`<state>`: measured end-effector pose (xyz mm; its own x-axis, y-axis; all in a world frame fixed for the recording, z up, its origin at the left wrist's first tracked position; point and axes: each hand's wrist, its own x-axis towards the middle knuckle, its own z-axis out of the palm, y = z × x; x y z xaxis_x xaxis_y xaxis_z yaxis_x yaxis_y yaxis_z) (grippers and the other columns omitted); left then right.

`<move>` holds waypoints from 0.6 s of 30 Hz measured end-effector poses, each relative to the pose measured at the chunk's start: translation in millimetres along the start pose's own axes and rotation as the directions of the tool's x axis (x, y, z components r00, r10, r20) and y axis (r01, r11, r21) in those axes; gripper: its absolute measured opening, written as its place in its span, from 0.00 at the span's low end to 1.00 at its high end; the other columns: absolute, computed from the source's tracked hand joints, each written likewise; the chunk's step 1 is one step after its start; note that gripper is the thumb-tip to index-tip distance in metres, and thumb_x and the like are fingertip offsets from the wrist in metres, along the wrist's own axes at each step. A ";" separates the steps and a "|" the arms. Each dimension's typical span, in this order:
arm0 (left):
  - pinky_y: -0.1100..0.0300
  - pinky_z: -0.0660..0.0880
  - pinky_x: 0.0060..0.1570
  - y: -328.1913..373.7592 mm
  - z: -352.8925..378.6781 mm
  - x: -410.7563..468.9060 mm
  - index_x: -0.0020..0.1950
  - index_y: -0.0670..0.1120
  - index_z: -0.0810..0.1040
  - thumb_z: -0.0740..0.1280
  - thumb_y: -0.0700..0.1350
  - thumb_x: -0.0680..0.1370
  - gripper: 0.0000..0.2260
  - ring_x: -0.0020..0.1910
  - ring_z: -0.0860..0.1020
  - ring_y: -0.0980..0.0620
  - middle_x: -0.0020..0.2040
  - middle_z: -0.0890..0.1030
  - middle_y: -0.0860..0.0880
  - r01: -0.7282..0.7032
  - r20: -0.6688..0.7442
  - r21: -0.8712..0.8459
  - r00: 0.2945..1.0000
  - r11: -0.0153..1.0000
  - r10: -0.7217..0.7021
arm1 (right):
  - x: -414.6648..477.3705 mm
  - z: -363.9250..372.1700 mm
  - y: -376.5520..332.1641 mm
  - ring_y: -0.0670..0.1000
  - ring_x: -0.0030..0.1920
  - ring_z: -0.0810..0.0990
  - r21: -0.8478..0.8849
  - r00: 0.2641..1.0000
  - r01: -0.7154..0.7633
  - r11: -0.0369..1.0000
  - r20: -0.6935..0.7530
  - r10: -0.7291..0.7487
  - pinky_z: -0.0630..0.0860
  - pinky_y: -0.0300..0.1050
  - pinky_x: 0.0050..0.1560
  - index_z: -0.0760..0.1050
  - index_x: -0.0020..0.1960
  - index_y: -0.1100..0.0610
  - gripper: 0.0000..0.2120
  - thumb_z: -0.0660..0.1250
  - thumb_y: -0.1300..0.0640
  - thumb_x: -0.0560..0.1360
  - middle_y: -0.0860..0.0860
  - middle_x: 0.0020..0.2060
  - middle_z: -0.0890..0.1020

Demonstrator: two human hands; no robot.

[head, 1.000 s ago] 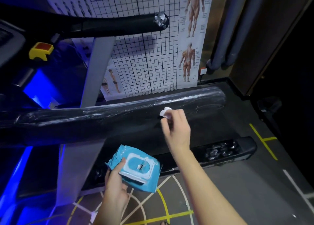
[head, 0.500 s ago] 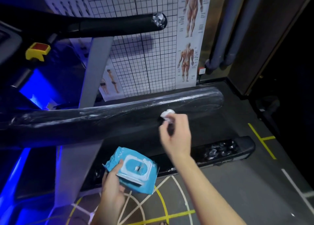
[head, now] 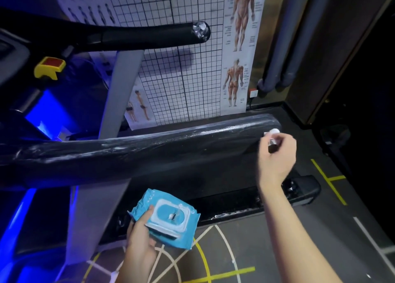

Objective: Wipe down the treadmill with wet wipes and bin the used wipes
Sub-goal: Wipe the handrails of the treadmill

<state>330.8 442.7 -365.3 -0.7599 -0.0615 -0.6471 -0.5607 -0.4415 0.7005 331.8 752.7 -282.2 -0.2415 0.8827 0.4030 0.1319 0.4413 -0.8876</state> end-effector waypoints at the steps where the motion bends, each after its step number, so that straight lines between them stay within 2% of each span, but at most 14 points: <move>1: 0.52 0.82 0.27 0.2 2.2 0.0 0.68 0.42 0.80 0.70 0.42 0.82 0.15 0.50 0.84 0.40 0.60 0.85 0.38 -0.003 0.003 -0.003 1.000 1.000 0.003 | -6.6 2.0 -7.4 0.51 0.42 0.77 0.017 0.997 0.065 0.998 0.028 -0.066 0.75 0.49 0.46 0.76 0.48 0.56 0.05 0.68 0.55 0.78 0.50 0.43 0.77; 3: 0.49 0.84 0.36 -0.9 7.8 1.1 0.71 0.41 0.79 0.70 0.43 0.81 0.18 0.52 0.84 0.39 0.63 0.84 0.37 -0.007 0.017 0.001 1.000 1.000 0.007 | -28.8 9.8 -23.1 0.52 0.42 0.77 0.036 0.945 0.282 0.959 0.165 -0.284 0.76 0.48 0.43 0.77 0.47 0.56 0.04 0.68 0.55 0.78 0.50 0.42 0.76; 5: 0.47 0.80 0.44 -1.8 12.4 2.4 0.71 0.41 0.79 0.70 0.44 0.81 0.19 0.52 0.83 0.39 0.64 0.83 0.37 0.004 0.019 0.025 1.000 1.000 -0.004 | -50.0 20.8 -32.3 0.53 0.42 0.77 0.064 0.813 0.497 0.865 0.314 -0.491 0.74 0.46 0.42 0.78 0.47 0.58 0.05 0.68 0.56 0.78 0.51 0.42 0.76; 6: 0.47 0.79 0.46 -2.1 14.3 3.3 0.71 0.41 0.79 0.69 0.45 0.82 0.18 0.52 0.83 0.38 0.64 0.83 0.38 0.001 0.026 0.034 1.000 0.999 -0.002 | -55.6 26.3 -34.6 0.54 0.42 0.76 0.067 0.762 0.557 0.828 0.356 -0.541 0.74 0.46 0.41 0.77 0.48 0.58 0.05 0.68 0.57 0.78 0.52 0.43 0.76; 7: 0.47 0.79 0.47 -3.2 16.5 4.6 0.71 0.42 0.79 0.69 0.45 0.82 0.18 0.54 0.83 0.36 0.64 0.83 0.38 0.002 0.034 0.043 0.999 0.999 -0.003 | -56.1 30.7 -34.5 0.54 0.42 0.75 0.052 0.741 0.588 0.807 0.366 -0.563 0.74 0.47 0.40 0.77 0.48 0.59 0.04 0.68 0.57 0.79 0.53 0.42 0.75; 8: 0.46 0.79 0.46 -5.1 18.2 6.7 0.71 0.43 0.79 0.70 0.47 0.81 0.19 0.58 0.83 0.34 0.64 0.83 0.38 0.008 0.036 0.061 0.999 0.998 -0.011 | -52.0 33.6 -31.3 0.55 0.41 0.75 0.026 0.751 0.593 0.805 0.344 -0.564 0.75 0.49 0.39 0.76 0.48 0.59 0.04 0.67 0.58 0.79 0.54 0.41 0.75; 9: 0.46 0.80 0.44 -6.9 18.9 8.1 0.72 0.44 0.79 0.70 0.48 0.81 0.20 0.61 0.82 0.32 0.64 0.84 0.38 0.018 0.035 0.078 0.999 0.997 -0.021 | -44.7 34.9 -25.6 0.56 0.41 0.75 -0.006 0.782 0.571 0.821 0.306 -0.542 0.75 0.52 0.39 0.76 0.48 0.59 0.05 0.66 0.57 0.80 0.54 0.41 0.76; 11: 0.45 0.81 0.41 -7.0 18.9 8.1 0.72 0.45 0.79 0.70 0.49 0.81 0.20 0.62 0.82 0.31 0.63 0.84 0.38 0.020 0.038 0.091 0.999 0.996 -0.024 | -21.6 31.5 -9.0 0.58 0.42 0.76 -0.054 0.881 0.437 0.898 0.228 -0.415 0.76 0.54 0.40 0.75 0.49 0.57 0.06 0.63 0.55 0.81 0.55 0.41 0.76; 13: 0.41 0.81 0.46 -5.3 18.0 8.4 0.71 0.45 0.80 0.71 0.50 0.80 0.20 0.62 0.82 0.31 0.63 0.84 0.38 0.022 0.032 0.082 0.999 0.996 -0.025 | 3.3 23.4 7.6 0.61 0.43 0.78 -0.102 0.947 0.285 0.953 0.183 -0.264 0.76 0.55 0.42 0.73 0.50 0.53 0.07 0.60 0.51 0.81 0.56 0.43 0.76; 15: 0.38 0.80 0.49 -5.1 14.8 8.1 0.71 0.45 0.80 0.71 0.49 0.79 0.21 0.62 0.82 0.31 0.63 0.85 0.38 0.022 0.032 0.086 0.999 0.996 -0.024 | 24.5 14.9 17.2 0.62 0.43 0.78 -0.138 0.974 0.196 0.971 0.140 -0.177 0.73 0.54 0.41 0.68 0.49 0.47 0.03 0.58 0.50 0.81 0.56 0.45 0.76; 18: 0.40 0.79 0.51 -5.5 8.1 8.0 0.71 0.44 0.80 0.73 0.49 0.76 0.24 0.62 0.82 0.32 0.63 0.85 0.38 0.006 0.028 0.074 1.000 0.997 -0.008 | 44.8 5.4 18.6 0.55 0.44 0.77 -0.158 0.998 0.067 0.985 0.016 -0.065 0.66 0.45 0.40 0.66 0.47 0.43 0.07 0.58 0.55 0.81 0.50 0.46 0.74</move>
<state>325.1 451.9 -371.9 -0.7644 -0.0324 -0.6440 -0.5881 -0.3745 0.7169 318.2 799.6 -281.8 -0.2645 0.8496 0.4564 0.2656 0.5191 -0.8124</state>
